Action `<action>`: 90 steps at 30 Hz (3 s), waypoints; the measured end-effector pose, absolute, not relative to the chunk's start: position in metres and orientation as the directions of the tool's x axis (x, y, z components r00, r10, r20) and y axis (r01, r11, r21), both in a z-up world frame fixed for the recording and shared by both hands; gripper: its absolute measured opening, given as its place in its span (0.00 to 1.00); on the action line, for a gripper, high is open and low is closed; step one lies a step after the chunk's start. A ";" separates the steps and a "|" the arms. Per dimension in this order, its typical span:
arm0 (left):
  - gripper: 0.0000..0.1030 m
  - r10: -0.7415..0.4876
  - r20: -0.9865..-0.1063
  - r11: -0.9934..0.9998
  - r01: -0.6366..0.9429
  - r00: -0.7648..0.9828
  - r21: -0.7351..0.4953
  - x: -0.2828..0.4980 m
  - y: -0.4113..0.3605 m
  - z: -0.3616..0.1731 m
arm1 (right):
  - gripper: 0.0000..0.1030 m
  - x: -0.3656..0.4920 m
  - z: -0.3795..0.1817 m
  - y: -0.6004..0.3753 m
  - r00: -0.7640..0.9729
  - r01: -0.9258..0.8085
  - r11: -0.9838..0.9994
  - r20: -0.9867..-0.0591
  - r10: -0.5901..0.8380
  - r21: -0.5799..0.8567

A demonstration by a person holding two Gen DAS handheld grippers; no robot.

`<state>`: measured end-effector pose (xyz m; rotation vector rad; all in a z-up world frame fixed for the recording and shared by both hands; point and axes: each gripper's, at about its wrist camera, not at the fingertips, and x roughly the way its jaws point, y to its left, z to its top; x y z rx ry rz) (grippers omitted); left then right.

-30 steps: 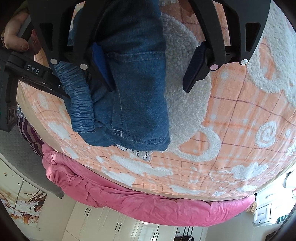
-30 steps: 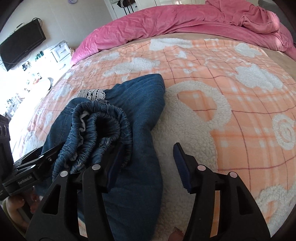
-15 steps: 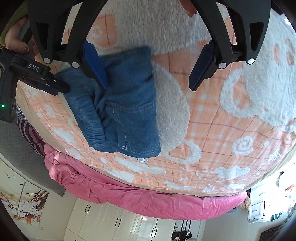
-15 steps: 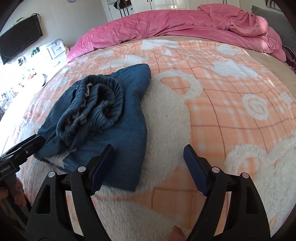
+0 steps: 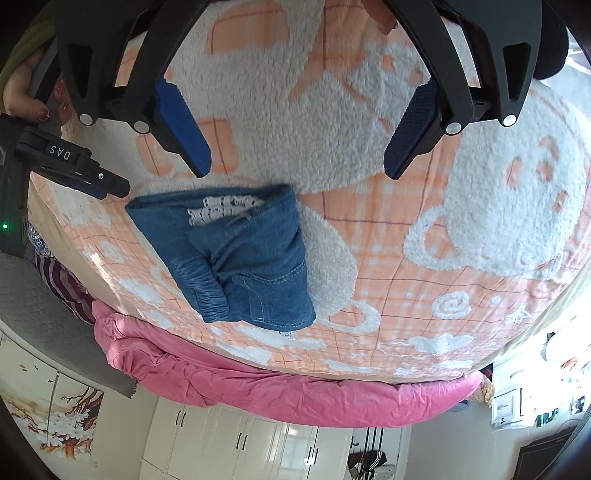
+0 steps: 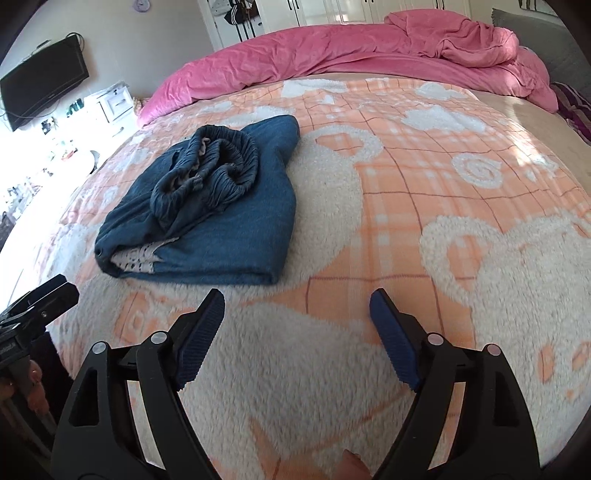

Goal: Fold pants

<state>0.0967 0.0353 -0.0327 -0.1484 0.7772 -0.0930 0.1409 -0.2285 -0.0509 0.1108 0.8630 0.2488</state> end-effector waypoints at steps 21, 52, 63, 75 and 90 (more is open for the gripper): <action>0.95 -0.131 -0.595 0.988 0.057 0.793 -0.142 0.043 0.024 0.002 | 0.91 0.046 0.009 -0.219 0.838 -0.237 0.971 -0.503 0.211 0.012; 0.95 -0.131 -0.585 0.988 0.060 0.800 -0.139 -0.004 0.015 0.006 | 0.91 -0.002 0.028 -0.219 0.874 -0.170 0.985 -0.456 0.166 0.033; 0.95 -0.125 -0.637 0.989 0.040 0.761 -0.146 0.009 0.013 -0.020 | 0.91 0.012 -0.001 -0.215 0.845 -0.159 0.987 -0.513 0.150 0.027; 0.95 -0.126 -0.663 0.989 0.040 0.738 -0.143 0.021 0.009 -0.042 | 0.91 0.024 -0.022 -0.212 0.824 -0.173 0.985 -0.545 0.154 0.017; 0.96 -0.122 -0.682 0.989 0.027 0.721 -0.149 0.035 0.013 -0.059 | 0.91 0.037 -0.041 -0.207 0.789 -0.189 0.982 -0.594 0.155 0.005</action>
